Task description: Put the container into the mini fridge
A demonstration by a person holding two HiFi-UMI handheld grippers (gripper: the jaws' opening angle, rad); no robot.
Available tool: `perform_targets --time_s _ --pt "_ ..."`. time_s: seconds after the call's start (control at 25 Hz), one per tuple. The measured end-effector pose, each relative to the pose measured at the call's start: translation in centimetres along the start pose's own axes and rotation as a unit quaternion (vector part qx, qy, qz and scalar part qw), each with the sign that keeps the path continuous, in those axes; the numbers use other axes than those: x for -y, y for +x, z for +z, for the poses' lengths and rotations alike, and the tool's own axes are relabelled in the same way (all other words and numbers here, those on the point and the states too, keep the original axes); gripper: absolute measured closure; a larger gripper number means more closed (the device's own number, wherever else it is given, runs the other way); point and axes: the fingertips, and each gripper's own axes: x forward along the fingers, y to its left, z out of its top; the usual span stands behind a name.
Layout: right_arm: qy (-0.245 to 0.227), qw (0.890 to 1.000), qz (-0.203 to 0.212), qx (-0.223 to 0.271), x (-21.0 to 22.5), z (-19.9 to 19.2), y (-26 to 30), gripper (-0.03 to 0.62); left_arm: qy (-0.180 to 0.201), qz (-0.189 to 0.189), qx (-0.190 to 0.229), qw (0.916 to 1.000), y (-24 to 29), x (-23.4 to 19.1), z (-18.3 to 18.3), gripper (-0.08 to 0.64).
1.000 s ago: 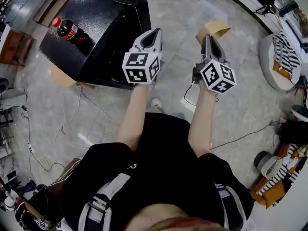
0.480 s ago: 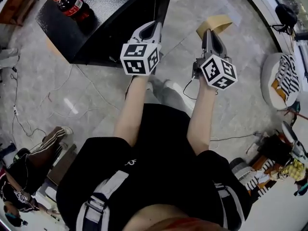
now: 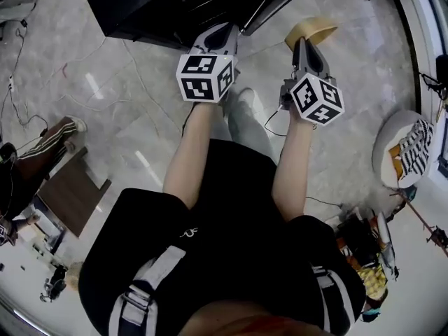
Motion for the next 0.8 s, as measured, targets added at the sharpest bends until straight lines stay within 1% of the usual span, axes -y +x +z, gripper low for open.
perform_targets --time_s 0.12,0.28,0.36,0.44,0.52,0.6,0.68,0.8 --pt "-0.025 0.998 0.035 -0.040 -2.6 -3.0 1.9 0.577 -0.024 0.033 -0.004 0.9992 -1.3 -3.0 -1.9 0.554" --pt "-0.067 0.991 0.081 -0.084 -5.9 -6.1 4.0 0.577 -0.049 0.070 -0.002 0.9963 -3.0 -6.2 -3.5 0.554" --pt "-0.093 0.984 0.106 -0.110 -7.8 -8.0 5.0 0.577 -0.061 0.086 0.002 0.9945 -3.9 -7.7 -4.0 0.554" --pt "-0.126 0.973 0.132 -0.139 -9.5 -10.3 5.8 0.577 -0.071 0.100 0.006 0.9924 -4.8 -9.0 -4.5 0.554" --pt "-0.166 0.959 0.158 -0.164 -11.1 -12.3 6.7 0.577 -0.080 0.115 0.011 0.9901 -5.8 -10.2 -4.8 0.554" --pt "-0.213 0.942 0.185 -0.181 -12.8 -13.9 7.6 0.577 -0.088 0.128 0.016 0.9877 -6.8 -11.4 -5.1 0.554" --pt "-0.270 0.918 0.217 -0.194 -14.5 -15.4 8.7 0.577 -0.096 0.141 0.021 0.9851 -7.7 -12.6 -5.6 0.554" --pt "-0.359 0.873 0.255 -0.211 -16.3 -17.5 10.5 0.577 -0.109 0.158 0.023 0.9811 -9.1 -13.9 -6.5 0.554"
